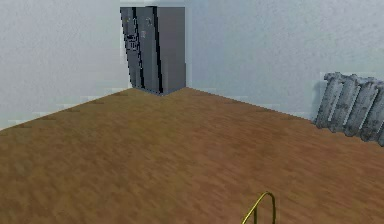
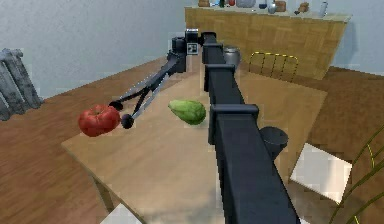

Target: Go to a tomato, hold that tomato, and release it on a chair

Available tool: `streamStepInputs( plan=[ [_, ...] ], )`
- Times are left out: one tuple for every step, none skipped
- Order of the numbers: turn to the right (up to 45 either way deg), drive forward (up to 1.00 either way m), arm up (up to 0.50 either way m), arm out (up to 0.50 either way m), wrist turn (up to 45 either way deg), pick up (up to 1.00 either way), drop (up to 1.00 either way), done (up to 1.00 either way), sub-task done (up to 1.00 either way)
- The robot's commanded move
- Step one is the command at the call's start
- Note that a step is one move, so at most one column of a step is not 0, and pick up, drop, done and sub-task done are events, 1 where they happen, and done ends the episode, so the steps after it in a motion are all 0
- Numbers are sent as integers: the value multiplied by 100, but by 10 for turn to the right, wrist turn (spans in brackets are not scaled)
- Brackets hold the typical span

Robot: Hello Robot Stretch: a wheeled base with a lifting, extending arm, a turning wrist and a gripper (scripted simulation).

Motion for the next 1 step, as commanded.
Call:
streamStepInputs(
  plan=[
    [0,0,0,0,-30,0,0,0,0]
  ],
)
